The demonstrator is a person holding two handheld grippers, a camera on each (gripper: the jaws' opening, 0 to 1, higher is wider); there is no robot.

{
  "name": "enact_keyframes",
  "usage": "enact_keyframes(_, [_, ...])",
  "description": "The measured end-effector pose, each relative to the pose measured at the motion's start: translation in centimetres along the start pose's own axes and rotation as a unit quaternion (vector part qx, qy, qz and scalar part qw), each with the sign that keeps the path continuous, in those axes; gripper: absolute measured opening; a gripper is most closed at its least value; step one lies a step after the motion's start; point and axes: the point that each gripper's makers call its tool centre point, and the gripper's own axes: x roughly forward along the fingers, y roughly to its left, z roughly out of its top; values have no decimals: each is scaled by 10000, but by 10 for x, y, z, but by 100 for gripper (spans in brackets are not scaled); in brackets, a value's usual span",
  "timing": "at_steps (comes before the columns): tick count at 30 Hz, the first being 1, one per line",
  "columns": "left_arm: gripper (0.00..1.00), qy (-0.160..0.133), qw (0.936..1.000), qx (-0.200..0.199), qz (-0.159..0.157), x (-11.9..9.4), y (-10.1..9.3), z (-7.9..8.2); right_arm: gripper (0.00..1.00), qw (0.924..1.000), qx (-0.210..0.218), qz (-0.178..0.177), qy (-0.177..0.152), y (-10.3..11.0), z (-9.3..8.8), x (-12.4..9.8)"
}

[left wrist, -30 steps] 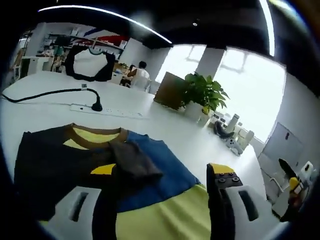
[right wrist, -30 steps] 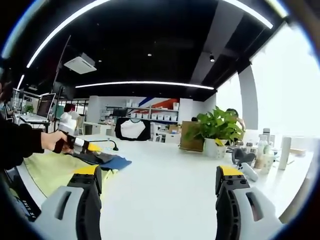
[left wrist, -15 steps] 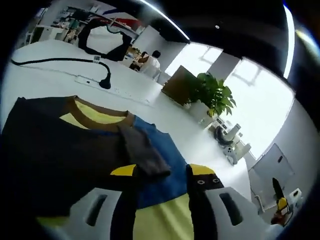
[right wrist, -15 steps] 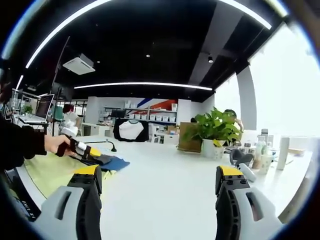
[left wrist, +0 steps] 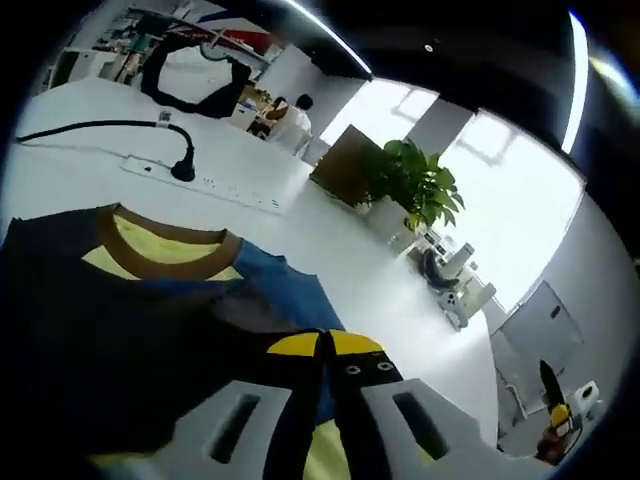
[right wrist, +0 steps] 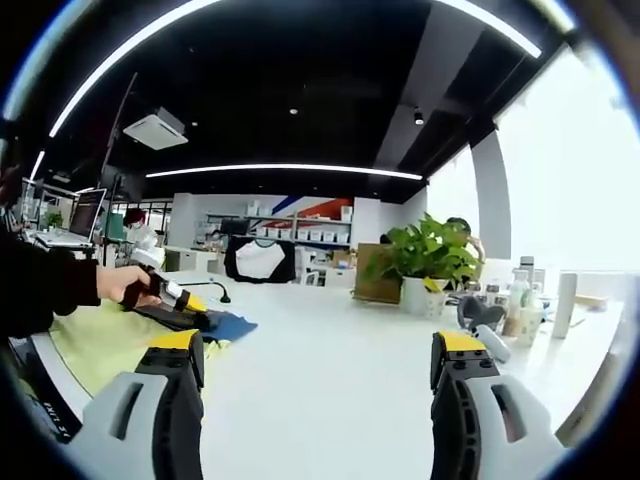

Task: Fold the garment on the visible template until the final outline fits inside the template.

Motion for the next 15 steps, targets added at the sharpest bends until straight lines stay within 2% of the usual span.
enact_keyframes(3, [1, 138, 9997, 208, -44, 7, -9, 0, 97, 10000, -2, 1, 2, 0, 0, 0])
enact_keyframes(5, [1, 445, 9964, 727, -44, 16, -16, -3, 97, 10000, -3, -1, -1, 0, 0, 0])
enact_keyframes(7, [1, 550, 9906, 1250, 105, 22, -18, -3, 97, 10000, -1, -7, 8, -1, 0, 0])
enact_keyframes(8, [1, 558, 9889, 1370, 135, 23, -19, -2, 97, 10000, 0, -9, 9, -1, 0, 0])
enact_keyframes(9, [1, 691, 9804, 1841, 125, 28, -23, -4, 97, 10000, 2, -12, 15, -1, -1, 0])
enact_keyframes(11, [1, 969, 9648, 2435, 237, 34, -22, -11, 97, 10000, 1, -23, 26, -2, -1, 1])
enact_keyframes(12, [1, 1086, 9507, 2884, 353, 35, -21, -17, 97, 10000, 3, -31, 31, -3, -2, 1])
enact_keyframes(14, [1, 1204, 9312, 3404, 501, 39, -22, -22, 97, 10000, 7, -37, 42, -3, -2, 1])
enact_keyframes(15, [1, 1238, 9241, 3579, 511, 41, -24, -25, 97, 10000, 10, -36, 49, -3, -3, 1])
